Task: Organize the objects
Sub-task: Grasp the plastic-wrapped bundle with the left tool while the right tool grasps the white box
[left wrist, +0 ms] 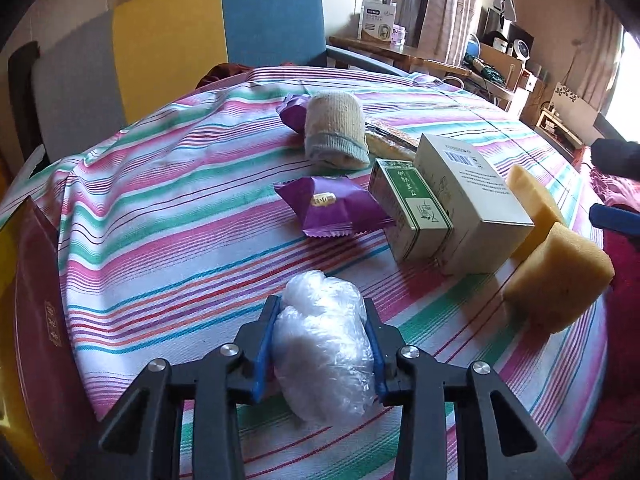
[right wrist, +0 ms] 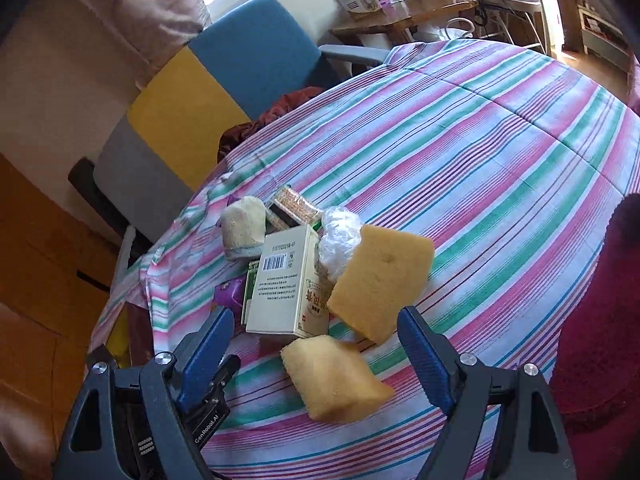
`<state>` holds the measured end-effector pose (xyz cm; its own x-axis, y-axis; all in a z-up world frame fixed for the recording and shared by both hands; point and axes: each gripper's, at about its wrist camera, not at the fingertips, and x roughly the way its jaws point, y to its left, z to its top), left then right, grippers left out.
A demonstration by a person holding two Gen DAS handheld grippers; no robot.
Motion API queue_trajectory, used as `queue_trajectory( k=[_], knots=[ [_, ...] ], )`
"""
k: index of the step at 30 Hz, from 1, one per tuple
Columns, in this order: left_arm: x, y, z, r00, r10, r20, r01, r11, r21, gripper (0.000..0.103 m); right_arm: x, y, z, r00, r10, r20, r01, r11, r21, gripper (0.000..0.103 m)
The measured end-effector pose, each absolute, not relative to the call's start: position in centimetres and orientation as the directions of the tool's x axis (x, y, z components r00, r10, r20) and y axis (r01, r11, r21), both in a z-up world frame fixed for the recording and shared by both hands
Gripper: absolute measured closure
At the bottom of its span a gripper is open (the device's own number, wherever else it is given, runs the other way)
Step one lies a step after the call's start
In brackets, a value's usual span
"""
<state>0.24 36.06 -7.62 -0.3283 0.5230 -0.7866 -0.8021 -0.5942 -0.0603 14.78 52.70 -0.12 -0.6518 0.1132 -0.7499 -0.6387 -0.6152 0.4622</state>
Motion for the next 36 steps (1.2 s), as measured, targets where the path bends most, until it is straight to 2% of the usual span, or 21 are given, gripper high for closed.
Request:
queue_trajectory(
  k=[4,8,12,13,15,17,22,36],
  knots=[
    [0.4,36.2,-7.6,-0.332,0.533,-0.778,-0.806,-0.589,-0.059,0.064,11.4,51.6,-0.1,-0.606,0.067,-0.792,-0.621,-0.663,0.419,0.018],
    [0.1,36.1,-7.7,-0.326,0.547,-0.771,-0.805,-0.588,-0.077,0.064,7.8,51.9,-0.3,-0.560,0.092,-0.824,-0.635,-0.687,0.354,0.018],
    [0.2,36.0,-7.8,-0.326,0.554,-0.766,-0.806,-0.587,-0.081,0.064,5.8,53.2,-3.1,-0.480,0.120,-0.869,-0.682,-0.674,0.283,0.019],
    [0.2,35.9,-7.8,-0.325,0.555,-0.765,-0.806,-0.587,-0.083,0.064,5.8,53.3,-3.7,-0.473,0.120,-0.873,-0.686,-0.672,0.279,0.020],
    [0.2,35.9,-7.8,-0.325,0.559,-0.763,-0.805,-0.586,-0.086,0.064,5.8,53.1,-3.7,-0.455,0.151,-0.878,-0.681,-0.694,0.233,0.040],
    [0.2,35.9,-7.8,-0.329,0.558,-0.762,-0.806,-0.587,-0.081,0.064,5.7,53.1,-4.2,-0.441,0.146,-0.885,-0.673,-0.707,0.218,0.048],
    [0.2,35.9,-7.8,-0.328,0.561,-0.760,-0.805,-0.587,-0.085,0.064,4.7,52.4,-4.3,-0.407,0.176,-0.896,-0.651,-0.745,0.149,0.049],
    [0.2,35.8,-7.7,-0.332,0.562,-0.758,-0.808,-0.584,-0.079,0.064,4.8,52.7,-4.3,-0.405,0.174,-0.898,-0.640,-0.755,0.143,0.050]
  ],
)
